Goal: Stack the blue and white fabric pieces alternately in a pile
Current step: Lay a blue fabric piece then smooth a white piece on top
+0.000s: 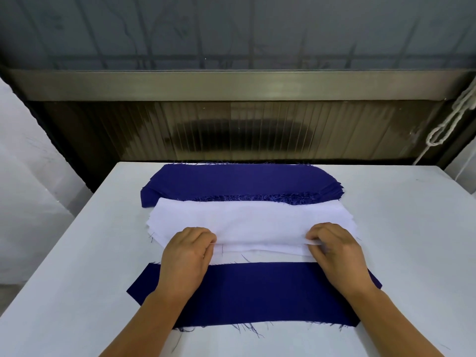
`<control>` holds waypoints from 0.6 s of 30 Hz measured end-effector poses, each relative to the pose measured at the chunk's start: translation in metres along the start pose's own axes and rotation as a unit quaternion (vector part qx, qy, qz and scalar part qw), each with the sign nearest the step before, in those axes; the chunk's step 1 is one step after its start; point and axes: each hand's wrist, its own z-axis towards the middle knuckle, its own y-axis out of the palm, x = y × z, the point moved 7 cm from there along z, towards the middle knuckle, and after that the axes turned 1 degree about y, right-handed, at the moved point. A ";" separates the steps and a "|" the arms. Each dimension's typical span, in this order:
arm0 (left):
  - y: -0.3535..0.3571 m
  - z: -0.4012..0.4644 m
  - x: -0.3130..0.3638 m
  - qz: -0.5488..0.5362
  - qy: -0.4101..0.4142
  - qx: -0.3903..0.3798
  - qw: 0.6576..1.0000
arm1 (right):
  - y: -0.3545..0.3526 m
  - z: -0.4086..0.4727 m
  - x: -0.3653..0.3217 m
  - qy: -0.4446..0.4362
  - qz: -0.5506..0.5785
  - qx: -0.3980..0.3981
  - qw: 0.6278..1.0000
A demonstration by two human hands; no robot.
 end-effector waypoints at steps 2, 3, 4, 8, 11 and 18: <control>-0.002 0.000 0.000 -0.004 -0.005 -0.005 1.000 | 0.000 -0.002 0.001 0.010 0.027 -0.015 0.999; -0.002 0.000 -0.001 -0.006 -0.007 -0.012 1.000 | -0.001 -0.004 0.001 0.010 0.039 -0.018 0.999; -0.004 -0.001 -0.001 -0.008 -0.011 -0.020 1.000 | -0.003 -0.005 0.001 0.009 0.049 -0.018 0.999; -0.018 -0.007 0.000 -0.009 -0.004 -0.033 0.999 | -0.017 -0.012 -0.005 0.003 0.057 -0.005 0.998; -0.035 -0.012 0.001 -0.038 -0.008 -0.068 0.997 | -0.031 -0.020 -0.014 -0.001 0.063 -0.008 0.998; -0.054 -0.012 -0.020 -0.181 -0.123 -0.235 0.947 | -0.044 -0.025 -0.009 0.144 0.160 -0.160 0.963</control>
